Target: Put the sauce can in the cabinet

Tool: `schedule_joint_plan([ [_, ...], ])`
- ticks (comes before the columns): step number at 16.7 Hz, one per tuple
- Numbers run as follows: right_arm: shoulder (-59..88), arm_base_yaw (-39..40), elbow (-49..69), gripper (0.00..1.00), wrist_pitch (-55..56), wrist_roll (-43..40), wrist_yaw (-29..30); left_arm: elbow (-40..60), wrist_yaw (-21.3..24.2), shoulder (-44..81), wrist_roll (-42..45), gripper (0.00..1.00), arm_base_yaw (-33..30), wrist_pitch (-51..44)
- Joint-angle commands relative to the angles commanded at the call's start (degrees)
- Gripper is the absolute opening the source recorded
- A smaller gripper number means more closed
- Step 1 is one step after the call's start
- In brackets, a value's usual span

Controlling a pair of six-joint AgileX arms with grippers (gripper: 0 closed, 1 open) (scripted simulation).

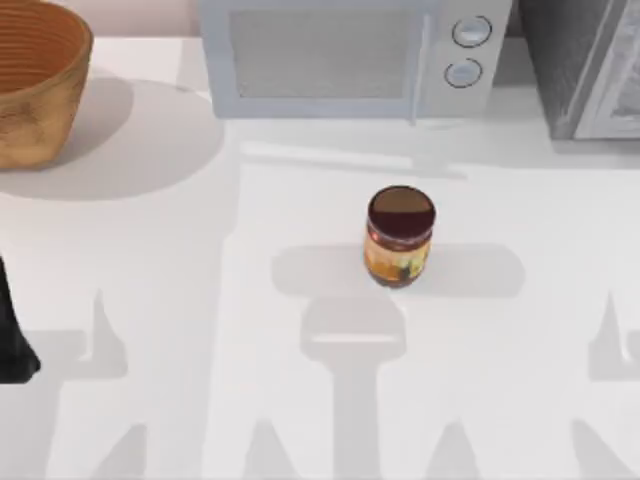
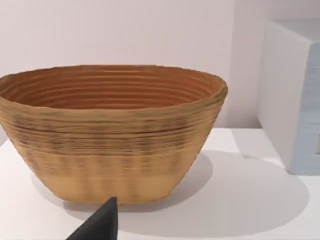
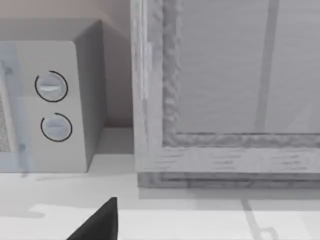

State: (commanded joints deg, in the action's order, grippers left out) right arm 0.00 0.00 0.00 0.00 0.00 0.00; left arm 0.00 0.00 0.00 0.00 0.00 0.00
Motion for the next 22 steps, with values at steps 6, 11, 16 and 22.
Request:
schedule_joint_plan([
  [6,5.6,0.6,2.5,1.0,1.8,-0.9,-3.5,0.0,0.0,0.0,0.0,1.0,0.0,0.0],
  [11,24.7,1.7,9.9,1.0,6.8,-4.2,-14.1,0.0,0.0,0.0,0.0,1.0,0.0,0.0],
  [16,53.2,2.8,20.2,1.0,13.5,-9.4,-29.3,0.0,0.0,0.0,0.0,1.0,0.0,0.0],
  [22,90.7,4.5,35.2,1.0,23.2,-17.6,-50.4,0.0,0.0,0.0,0.0,1.0,0.0,0.0],
])
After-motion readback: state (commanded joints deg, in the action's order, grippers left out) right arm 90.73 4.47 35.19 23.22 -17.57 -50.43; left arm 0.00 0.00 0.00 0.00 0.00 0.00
